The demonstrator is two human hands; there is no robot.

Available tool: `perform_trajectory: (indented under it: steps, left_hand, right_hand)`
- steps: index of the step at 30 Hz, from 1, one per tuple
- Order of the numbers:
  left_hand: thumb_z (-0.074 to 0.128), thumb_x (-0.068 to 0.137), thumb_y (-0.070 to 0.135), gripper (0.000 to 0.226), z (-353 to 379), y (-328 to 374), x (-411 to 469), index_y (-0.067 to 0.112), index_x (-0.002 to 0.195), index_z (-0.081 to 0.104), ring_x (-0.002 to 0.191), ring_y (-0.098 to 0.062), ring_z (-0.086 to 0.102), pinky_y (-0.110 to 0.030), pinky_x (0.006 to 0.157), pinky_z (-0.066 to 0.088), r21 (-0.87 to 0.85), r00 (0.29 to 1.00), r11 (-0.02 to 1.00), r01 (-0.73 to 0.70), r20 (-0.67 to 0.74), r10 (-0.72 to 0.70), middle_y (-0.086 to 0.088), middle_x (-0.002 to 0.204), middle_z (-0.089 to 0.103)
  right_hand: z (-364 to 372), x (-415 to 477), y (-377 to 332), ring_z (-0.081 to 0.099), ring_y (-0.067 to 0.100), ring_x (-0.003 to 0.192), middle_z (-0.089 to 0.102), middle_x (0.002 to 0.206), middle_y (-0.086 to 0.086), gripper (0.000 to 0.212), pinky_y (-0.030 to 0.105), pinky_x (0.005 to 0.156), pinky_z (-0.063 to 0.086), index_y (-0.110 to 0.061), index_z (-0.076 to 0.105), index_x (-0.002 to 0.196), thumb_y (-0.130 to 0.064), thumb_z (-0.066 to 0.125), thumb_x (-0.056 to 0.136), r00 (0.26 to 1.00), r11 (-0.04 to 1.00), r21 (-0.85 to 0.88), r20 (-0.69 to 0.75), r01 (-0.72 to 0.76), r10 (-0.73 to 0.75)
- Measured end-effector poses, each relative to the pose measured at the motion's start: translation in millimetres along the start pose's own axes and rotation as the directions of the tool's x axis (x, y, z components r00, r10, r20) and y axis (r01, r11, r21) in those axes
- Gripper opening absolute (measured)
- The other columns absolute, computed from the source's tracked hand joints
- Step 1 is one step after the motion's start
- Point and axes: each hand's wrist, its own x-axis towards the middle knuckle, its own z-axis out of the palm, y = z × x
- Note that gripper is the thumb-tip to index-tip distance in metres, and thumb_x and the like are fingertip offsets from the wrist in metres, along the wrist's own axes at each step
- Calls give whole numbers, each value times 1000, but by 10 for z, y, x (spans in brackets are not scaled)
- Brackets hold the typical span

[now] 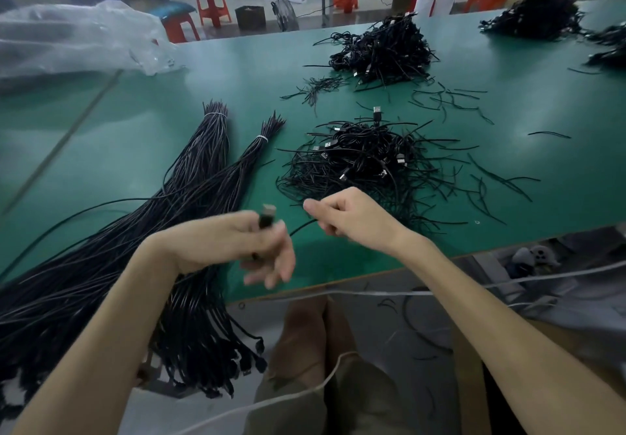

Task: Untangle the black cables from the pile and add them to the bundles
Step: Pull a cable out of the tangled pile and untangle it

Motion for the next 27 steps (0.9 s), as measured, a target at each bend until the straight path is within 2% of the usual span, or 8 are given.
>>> perform_trajectory:
  steps: [2, 5, 9, 12, 16, 22, 24, 27]
  left_hand:
    - [33, 107, 51, 51, 88, 18, 103, 22, 104, 75, 75, -11, 69, -27, 68, 49, 258, 992, 958, 127, -13, -128, 1, 92, 77]
    - [37, 94, 58, 43, 166, -38, 272, 33, 108, 70, 81, 8, 63, -23, 85, 46, 293, 930, 925, 242, -343, -135, 8, 97, 75]
    - [36, 105, 56, 47, 141, -138, 289, 23, 114, 69, 102, -12, 52, -30, 99, 35, 61, 856, 998, -5, -516, 36, 4, 109, 59]
    - [32, 108, 51, 43, 222, -109, 337, 35, 120, 70, 126, 1, 55, -16, 110, 36, -79, 821, 983, -164, -563, 92, 0, 138, 65]
    - [32, 102, 58, 71, 301, -84, 420, 16, 159, 34, 150, -7, 35, -29, 125, 26, -280, 815, 909, -307, -571, 99, 5, 160, 44]
    - [21, 110, 47, 60, 215, 71, 431, 9, 144, 52, 130, -18, 61, -30, 105, 48, -401, 584, 669, -625, -809, 61, -2, 139, 66]
    - [25, 110, 47, 57, 138, 133, 361, 13, 118, 70, 88, -9, 70, -21, 79, 54, -482, 601, 561, -673, -799, 34, 5, 101, 73]
    - [32, 109, 51, 53, 92, 154, 225, 22, 84, 69, 44, -4, 39, -15, 47, 38, -537, 688, 557, -634, -720, 88, 11, 66, 48]
  right_hand:
    - [6, 32, -73, 35, 6, 43, 44, 46, -8, 60, 12, 51, 32, -14, 48, 55, -47, 55, 104, 1000, 1000, 22, -22, 19, -18]
    - [84, 78, -224, 36, 6, 45, 44, 46, -8, 60, 23, 57, 33, -14, 47, 55, -45, 51, 106, 994, 995, 61, -88, 74, -69]
    - [187, 138, -366, 32, 7, 44, 38, 46, -10, 57, 18, 50, 30, -17, 42, 53, -28, 51, 109, 977, 967, 218, -194, 136, -93]
    - [291, 179, -420, 31, 3, 43, 37, 45, -13, 56, 13, 46, 29, -18, 41, 54, -23, 49, 109, 971, 935, 317, -224, 158, -88]
    - [396, 169, -434, 38, 2, 42, 43, 45, -13, 54, 10, 49, 30, -17, 45, 57, -26, 45, 110, 961, 930, 310, -249, 198, -122]
    - [547, 102, -283, 38, 6, 52, 45, 52, -11, 55, 26, 58, 32, -20, 44, 59, -45, 45, 108, 975, 980, 139, -195, 139, -111]
    - [563, 91, -202, 33, 7, 52, 38, 53, -9, 59, 30, 57, 29, -16, 37, 59, -50, 43, 107, 976, 992, 69, -197, 107, -91]
    - [504, 118, -119, 23, 12, 50, 25, 52, -1, 65, 31, 53, 21, -15, 26, 57, -52, 44, 106, 969, 994, 96, -244, 60, -35]
